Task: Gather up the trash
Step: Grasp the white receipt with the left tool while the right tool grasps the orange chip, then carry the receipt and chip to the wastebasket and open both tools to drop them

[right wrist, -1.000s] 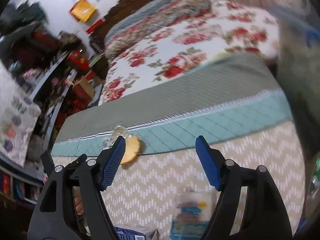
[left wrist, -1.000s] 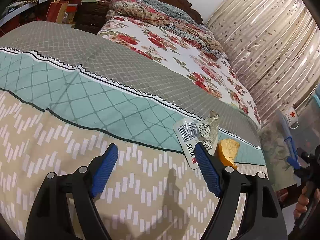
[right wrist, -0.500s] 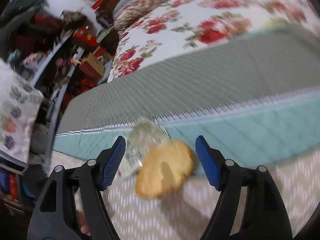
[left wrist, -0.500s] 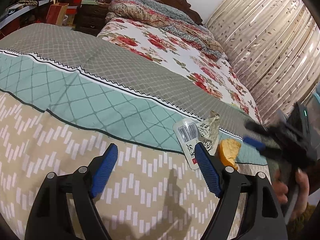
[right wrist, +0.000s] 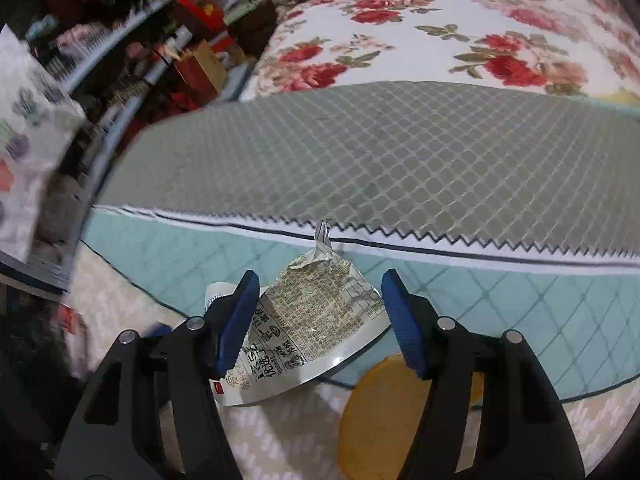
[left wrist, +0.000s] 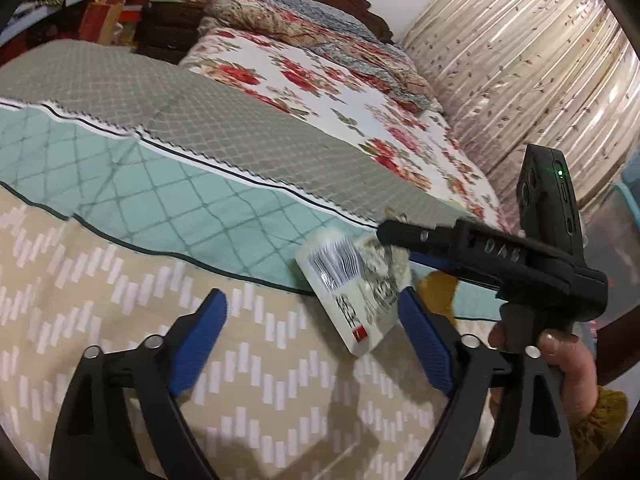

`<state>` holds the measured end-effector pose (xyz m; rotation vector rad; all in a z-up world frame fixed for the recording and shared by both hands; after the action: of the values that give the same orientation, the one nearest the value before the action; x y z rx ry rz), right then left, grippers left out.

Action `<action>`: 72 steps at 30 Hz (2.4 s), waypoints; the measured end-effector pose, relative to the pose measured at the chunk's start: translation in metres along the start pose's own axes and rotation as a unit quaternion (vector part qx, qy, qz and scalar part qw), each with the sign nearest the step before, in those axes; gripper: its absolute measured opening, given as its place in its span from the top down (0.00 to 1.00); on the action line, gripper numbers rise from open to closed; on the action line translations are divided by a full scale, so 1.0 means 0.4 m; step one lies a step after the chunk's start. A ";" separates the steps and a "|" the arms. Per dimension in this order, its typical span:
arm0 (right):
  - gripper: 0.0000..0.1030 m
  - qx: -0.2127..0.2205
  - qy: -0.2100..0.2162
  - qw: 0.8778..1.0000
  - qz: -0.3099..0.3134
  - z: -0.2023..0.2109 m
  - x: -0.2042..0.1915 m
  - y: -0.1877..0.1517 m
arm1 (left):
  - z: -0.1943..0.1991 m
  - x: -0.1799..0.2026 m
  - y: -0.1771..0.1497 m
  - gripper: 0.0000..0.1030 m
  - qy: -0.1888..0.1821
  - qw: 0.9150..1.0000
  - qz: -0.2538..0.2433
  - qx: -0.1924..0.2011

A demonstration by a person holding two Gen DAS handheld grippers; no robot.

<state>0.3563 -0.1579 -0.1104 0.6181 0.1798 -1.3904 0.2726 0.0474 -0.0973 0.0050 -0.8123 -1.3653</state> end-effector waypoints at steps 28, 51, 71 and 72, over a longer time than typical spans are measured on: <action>0.63 0.011 0.018 0.996 -0.089 0.097 0.162 -0.138 | 0.003 0.047 -0.004 0.97 -0.099 0.994 -0.041 -0.002; 0.91 0.178 0.047 0.972 -0.149 0.479 0.411 -0.486 | 0.019 0.396 -0.134 0.97 -0.073 0.967 -0.244 -0.010; 0.91 0.338 -0.107 0.879 -0.320 0.932 0.917 -1.068 | -0.360 1.298 -0.604 0.97 -0.181 0.840 -0.458 -0.227; 0.91 0.333 -0.119 0.876 -0.328 0.934 0.939 -1.090 | -0.390 1.326 -0.640 0.96 -0.178 0.833 -0.465 -0.240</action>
<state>-0.0734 -0.6928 -0.1075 0.9963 -0.3438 -2.2048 0.1237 -0.5422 -0.0575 -0.2912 -0.7705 -2.5385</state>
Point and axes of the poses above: each gripper's, at about its wrist camera, not at the fingertips, and z roughly against the way its jaws point, x to its right, y to its top, the point moved 1 cm from there along -z, roughly the way its jaws point, and after that the axes turned 6 degrees about -x, right-handed, at the moved point
